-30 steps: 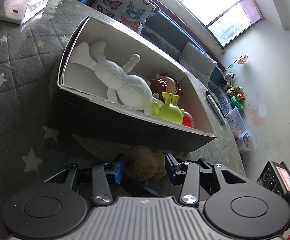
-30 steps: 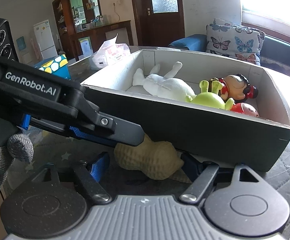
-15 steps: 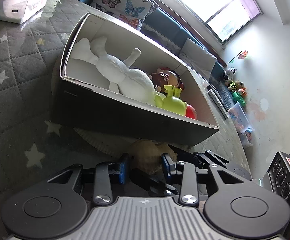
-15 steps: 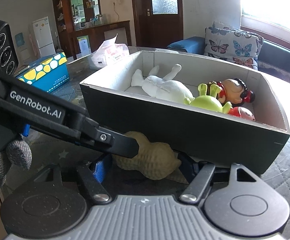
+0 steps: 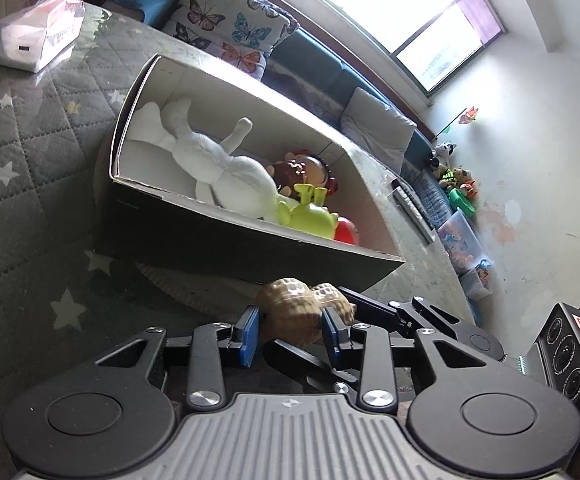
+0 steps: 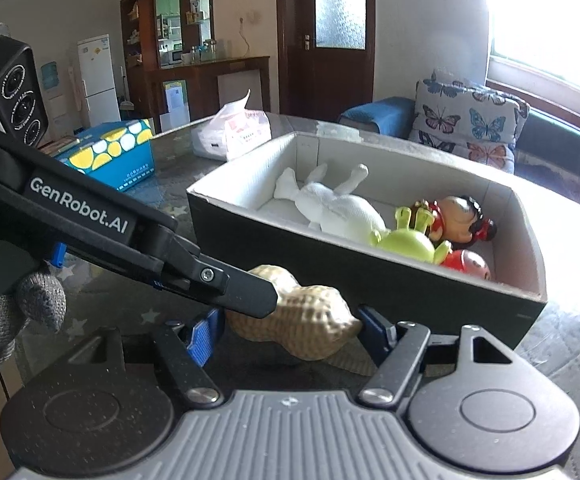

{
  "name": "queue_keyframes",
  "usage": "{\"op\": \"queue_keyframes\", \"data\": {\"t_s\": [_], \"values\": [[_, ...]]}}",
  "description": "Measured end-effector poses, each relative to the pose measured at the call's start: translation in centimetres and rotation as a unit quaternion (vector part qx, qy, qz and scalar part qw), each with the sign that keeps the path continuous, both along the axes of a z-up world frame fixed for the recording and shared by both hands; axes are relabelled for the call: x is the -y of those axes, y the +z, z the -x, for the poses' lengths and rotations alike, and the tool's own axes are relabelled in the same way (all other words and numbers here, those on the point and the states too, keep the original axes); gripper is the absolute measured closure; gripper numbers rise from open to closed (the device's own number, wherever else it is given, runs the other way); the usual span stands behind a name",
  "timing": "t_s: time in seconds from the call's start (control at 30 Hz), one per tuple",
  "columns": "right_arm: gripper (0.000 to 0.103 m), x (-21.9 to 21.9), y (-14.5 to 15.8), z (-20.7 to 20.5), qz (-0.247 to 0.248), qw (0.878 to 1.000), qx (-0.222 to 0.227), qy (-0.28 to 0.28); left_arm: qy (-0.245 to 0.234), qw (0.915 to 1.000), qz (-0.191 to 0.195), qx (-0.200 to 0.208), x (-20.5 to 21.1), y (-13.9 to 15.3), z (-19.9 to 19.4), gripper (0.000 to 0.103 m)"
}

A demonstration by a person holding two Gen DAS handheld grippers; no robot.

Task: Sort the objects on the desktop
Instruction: 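Close the left tool on the beige peanut plush, then lift the peanut plush with the left tool and carry it over the box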

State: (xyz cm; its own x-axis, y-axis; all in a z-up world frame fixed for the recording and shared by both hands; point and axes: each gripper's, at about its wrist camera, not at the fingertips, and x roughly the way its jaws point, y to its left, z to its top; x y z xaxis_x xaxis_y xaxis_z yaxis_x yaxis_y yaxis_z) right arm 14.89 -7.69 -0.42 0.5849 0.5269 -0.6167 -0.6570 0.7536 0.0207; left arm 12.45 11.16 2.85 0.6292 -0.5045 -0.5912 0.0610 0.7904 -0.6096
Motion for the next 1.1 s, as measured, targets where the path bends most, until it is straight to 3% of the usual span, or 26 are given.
{"op": "queue_keyframes", "data": {"t_s": [0.5, 0.83, 1.1], "values": [[0.031, -0.9, 2.8, 0.7, 0.016, 0.998, 0.061, 0.015, 0.019, 0.9993, 0.006, 0.032, -0.6, 3.0, 0.2, 0.069], [0.033, -2.7, 4.7, -1.7, 0.027, 0.995, 0.097, 0.019, 0.044, 0.9966, 0.0, 0.07, -2.2, 5.9, -2.3, 0.069], [0.037, -4.2, 4.1, -5.0, 0.031, 0.996, 0.082, 0.014, 0.06, 0.9971, -0.001, 0.046, -3.4, 4.6, -5.9, 0.069]]}}
